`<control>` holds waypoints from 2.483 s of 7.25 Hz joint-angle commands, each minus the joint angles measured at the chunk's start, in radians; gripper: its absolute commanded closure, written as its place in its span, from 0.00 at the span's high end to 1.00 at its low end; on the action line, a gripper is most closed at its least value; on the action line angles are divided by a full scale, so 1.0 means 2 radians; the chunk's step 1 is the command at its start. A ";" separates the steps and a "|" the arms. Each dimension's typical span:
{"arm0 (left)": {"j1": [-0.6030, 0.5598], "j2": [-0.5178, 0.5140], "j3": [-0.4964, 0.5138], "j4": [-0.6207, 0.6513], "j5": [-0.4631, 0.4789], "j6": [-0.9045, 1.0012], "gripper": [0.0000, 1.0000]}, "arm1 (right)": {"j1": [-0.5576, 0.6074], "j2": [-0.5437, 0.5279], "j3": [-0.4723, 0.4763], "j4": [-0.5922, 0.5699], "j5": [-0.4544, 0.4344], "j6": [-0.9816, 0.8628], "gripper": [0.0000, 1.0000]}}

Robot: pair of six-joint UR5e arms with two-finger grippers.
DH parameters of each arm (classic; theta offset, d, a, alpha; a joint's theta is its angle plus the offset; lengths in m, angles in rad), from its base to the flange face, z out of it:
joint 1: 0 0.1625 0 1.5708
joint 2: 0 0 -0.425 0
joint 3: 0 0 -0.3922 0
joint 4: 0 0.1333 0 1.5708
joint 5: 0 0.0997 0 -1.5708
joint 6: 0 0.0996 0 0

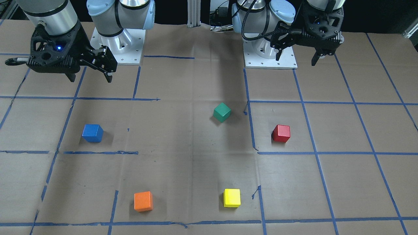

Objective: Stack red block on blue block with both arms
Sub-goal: 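Move the left gripper down over the red cube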

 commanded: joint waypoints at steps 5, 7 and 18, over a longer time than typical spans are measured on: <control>0.000 0.010 -0.001 0.003 -0.008 -0.004 1.00 | 0.000 0.000 0.000 0.000 0.000 0.000 1.00; 0.001 0.011 -0.013 0.001 -0.028 -0.004 1.00 | 0.000 0.000 0.000 -0.001 0.000 0.000 1.00; 0.073 -0.035 -0.180 0.202 -0.026 0.054 1.00 | -0.001 0.000 -0.001 -0.001 0.001 0.000 1.00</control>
